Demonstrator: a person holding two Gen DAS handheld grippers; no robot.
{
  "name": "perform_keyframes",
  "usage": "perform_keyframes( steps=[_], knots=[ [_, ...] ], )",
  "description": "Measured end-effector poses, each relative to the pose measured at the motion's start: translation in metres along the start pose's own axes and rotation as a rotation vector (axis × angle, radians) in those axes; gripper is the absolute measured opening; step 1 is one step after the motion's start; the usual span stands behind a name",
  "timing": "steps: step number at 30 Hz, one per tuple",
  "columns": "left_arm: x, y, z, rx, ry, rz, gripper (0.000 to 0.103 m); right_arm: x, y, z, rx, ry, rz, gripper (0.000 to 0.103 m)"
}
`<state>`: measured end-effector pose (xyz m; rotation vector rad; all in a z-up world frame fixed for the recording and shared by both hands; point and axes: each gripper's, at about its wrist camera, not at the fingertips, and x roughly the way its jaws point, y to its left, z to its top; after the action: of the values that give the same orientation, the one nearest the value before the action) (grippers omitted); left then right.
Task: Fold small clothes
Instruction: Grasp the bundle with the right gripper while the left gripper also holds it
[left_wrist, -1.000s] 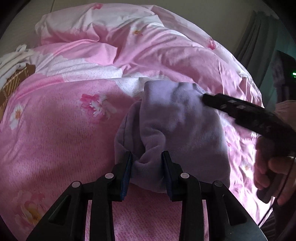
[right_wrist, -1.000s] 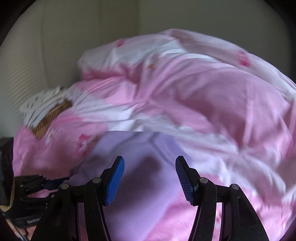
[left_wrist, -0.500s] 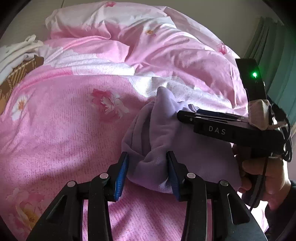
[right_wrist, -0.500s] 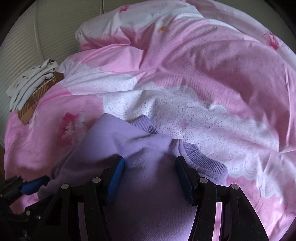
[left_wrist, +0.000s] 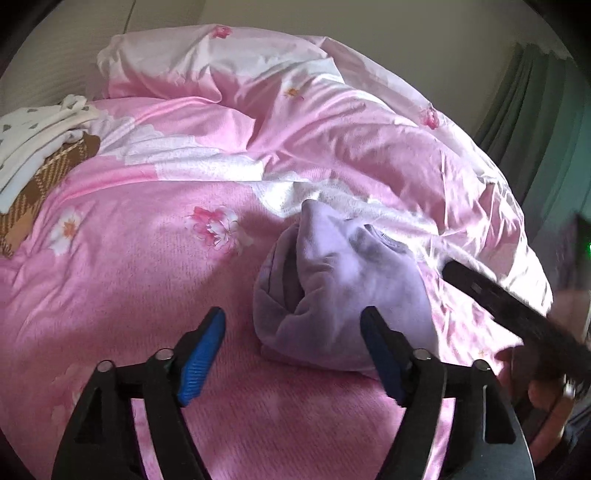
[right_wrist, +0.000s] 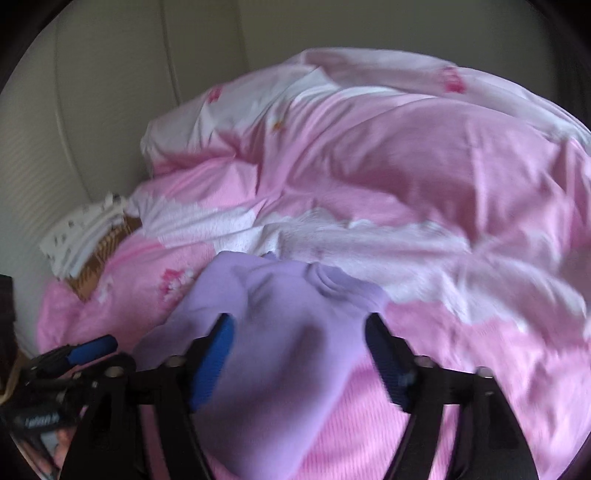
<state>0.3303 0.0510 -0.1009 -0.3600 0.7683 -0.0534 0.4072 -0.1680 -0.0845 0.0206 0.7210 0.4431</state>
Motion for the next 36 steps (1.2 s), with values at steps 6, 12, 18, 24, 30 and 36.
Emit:
perform_keyframes(
  steps=[6, 12, 18, 24, 30, 36],
  knots=[
    [-0.003, -0.01, -0.003, -0.055, 0.012, 0.029, 0.085, -0.027, -0.031, -0.028, 0.212, -0.009, 0.065, 0.09],
    [0.014, 0.002, -0.015, -0.221, 0.053, 0.068, 0.085, -0.01, -0.053, -0.039, 0.385, 0.03, 0.176, 0.09],
    [0.04, 0.015, -0.033, -0.342, 0.089, 0.023, 0.085, 0.027, -0.063, -0.039, 0.457, 0.102, 0.279, 0.09],
    [0.059, 0.023, -0.036, -0.45, 0.08, -0.086, 0.088, 0.059, -0.077, -0.037, 0.475, 0.152, 0.308, 0.09],
    [0.073, 0.019, -0.033, -0.465, 0.063, -0.136, 0.089, 0.084, -0.085, -0.03, 0.481, 0.161, 0.38, 0.09],
    [0.083, 0.022, -0.028, -0.487, 0.058, -0.148, 0.084, 0.111, -0.076, -0.017, 0.438, 0.192, 0.408, 0.089]
  ],
)
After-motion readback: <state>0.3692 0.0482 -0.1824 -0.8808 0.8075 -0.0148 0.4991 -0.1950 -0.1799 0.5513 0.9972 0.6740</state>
